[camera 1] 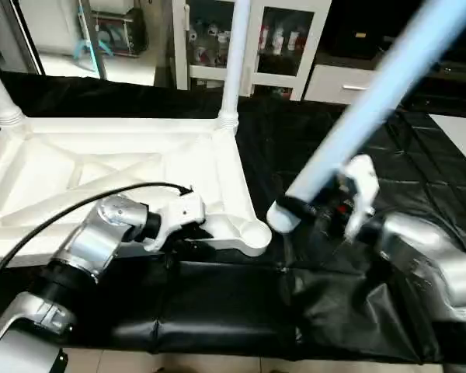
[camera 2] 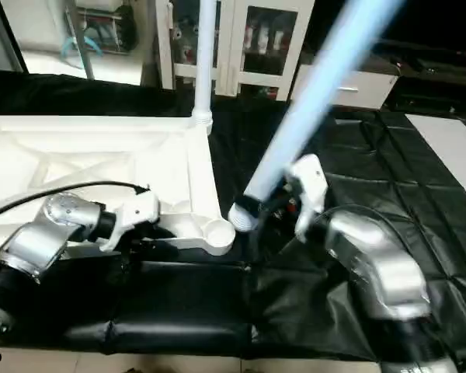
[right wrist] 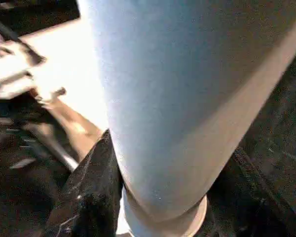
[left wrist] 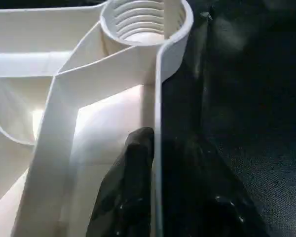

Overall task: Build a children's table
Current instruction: Move to table

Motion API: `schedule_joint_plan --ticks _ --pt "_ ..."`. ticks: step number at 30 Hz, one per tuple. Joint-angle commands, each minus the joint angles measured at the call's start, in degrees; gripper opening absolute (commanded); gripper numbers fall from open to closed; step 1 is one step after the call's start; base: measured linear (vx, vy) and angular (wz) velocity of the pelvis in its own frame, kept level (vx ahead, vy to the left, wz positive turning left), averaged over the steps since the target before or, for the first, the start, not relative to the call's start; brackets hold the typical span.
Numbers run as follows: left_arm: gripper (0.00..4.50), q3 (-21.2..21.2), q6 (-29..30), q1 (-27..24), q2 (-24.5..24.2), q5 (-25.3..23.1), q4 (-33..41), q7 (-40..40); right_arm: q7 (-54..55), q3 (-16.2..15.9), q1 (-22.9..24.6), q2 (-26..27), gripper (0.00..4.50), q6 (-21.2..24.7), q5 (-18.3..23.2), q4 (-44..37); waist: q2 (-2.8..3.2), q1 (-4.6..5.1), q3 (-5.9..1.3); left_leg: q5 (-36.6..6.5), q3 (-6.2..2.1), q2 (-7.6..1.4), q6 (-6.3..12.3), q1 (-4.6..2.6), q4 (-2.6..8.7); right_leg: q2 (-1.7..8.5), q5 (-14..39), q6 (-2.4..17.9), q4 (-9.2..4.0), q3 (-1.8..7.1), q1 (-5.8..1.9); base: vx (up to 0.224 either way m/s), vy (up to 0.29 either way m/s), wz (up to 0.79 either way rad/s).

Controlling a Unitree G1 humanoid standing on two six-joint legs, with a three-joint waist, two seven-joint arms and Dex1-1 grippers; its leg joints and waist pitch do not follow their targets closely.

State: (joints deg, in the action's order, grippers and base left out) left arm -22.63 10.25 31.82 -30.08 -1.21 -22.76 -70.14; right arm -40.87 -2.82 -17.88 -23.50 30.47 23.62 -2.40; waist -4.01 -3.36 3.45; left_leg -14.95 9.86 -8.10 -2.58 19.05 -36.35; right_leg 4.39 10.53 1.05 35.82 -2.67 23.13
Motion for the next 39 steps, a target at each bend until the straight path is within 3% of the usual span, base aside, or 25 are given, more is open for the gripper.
schedule_joint_plan --ticks 1,5,7,10,12,16,20,29,33,39 --pt "0.85 -3.40 0.72 -2.12 0.83 -1.87 -0.29 0.45 1.21 -0.23 -0.90 0.51 1.91 -0.88 -1.21 1.42 0.47 0.24 -3.16 -5.18 -1.76 -5.09 -1.02 0.02 5.74 5.13 13.09 12.97 -4.18 3.34 -2.35 0.000 0.000 0.00" --pt "0.54 -4.20 0.70 -3.10 1.38 -3.15 0.40 2.32 0.90 -0.59 -2.23 1.89 1.91 0.33 -0.22 1.97 0.53 0.17 -3.27 -2.09 -1.60 -5.09 0.40 0.12 5.63 4.98 7.14 14.57 -3.58 3.19 -2.57 0.000 0.000 0.00" --pt "0.39 -3.40 1.49 -3.90 2.31 -2.06 1.89 2.67 -0.22 -1.34 -3.01 2.04 1.91 0.94 0.13 2.02 0.16 0.24 -3.16 -3.49 -1.50 -5.17 0.32 0.07 5.69 5.11 9.12 14.57 -3.79 3.22 -2.61 0.000 0.000 0.00" --pt "0.12 -2.20 2.72 -4.33 3.06 -0.57 3.61 2.46 -2.06 -1.71 -3.13 1.69 1.91 1.84 1.16 1.34 0.18 0.10 -2.98 -5.44 -1.57 -5.26 -0.09 0.01 5.84 5.25 13.00 13.58 -4.20 3.30 -2.46 0.000 0.000 0.00" --pt "0.05 -2.01 3.60 -4.30 2.98 -0.16 5.12 1.91 -4.22 -1.52 -2.94 0.96 1.91 3.04 2.73 0.38 0.04 0.10 -3.12 -4.26 -1.57 -5.24 0.32 -0.02 5.76 5.19 11.64 13.55 -4.01 3.28 -2.49 0.000 0.000 0.00" --pt "0.05 -2.55 4.41 -4.54 2.66 -0.53 6.18 1.39 -5.88 -1.72 -3.01 0.18 1.91 3.51 2.87 0.70 -0.01 0.14 -3.34 0.09 -1.46 -5.14 1.85 0.08 5.51 5.09 6.50 14.53 -3.42 3.10 -2.63 0.000 0.000 0.00" --pt "0.05 -3.38 4.16 -5.40 2.64 -1.97 6.89 2.10 -7.13 -2.54 -3.24 -0.43 1.91 3.10 2.18 1.79 -0.20 0.16 -3.34 0.80 -1.34 -5.11 2.72 0.10 5.46 5.10 6.08 15.00 -3.49 3.08 -2.67 0.000 0.000 0.00" --pt "0.05 -3.92 5.51 -5.83 3.06 -2.61 8.93 2.51 -10.01 -5.59 -3.76 -1.81 1.91 4.44 1.16 2.13 -0.27 0.20 -3.29 0.27 -1.32 -5.16 2.80 0.05 5.47 5.08 7.48 14.73 -3.66 3.10 -2.60 0.000 0.000 0.00" --pt "0.05 -3.93 5.77 -5.75 3.09 -3.19 9.08 2.48 -10.14 -7.92 -4.16 -2.88 1.91 2.91 -2.25 3.78 -0.25 0.26 -3.25 -0.48 -1.33 -5.14 2.24 -0.02 5.53 5.08 8.52 14.32 -3.81 3.10 -2.56 0.000 0.000 0.00" --pt "0.05 -4.19 5.38 -5.49 2.91 -3.87 8.60 2.23 -9.72 -8.16 -6.04 -2.64 1.91 1.77 -3.60 6.09 -0.23 0.28 -3.35 -0.27 -1.35 -5.16 2.11 -0.05 5.49 5.08 7.63 14.60 -3.69 3.11 -2.53 0.000 0.000 0.00"
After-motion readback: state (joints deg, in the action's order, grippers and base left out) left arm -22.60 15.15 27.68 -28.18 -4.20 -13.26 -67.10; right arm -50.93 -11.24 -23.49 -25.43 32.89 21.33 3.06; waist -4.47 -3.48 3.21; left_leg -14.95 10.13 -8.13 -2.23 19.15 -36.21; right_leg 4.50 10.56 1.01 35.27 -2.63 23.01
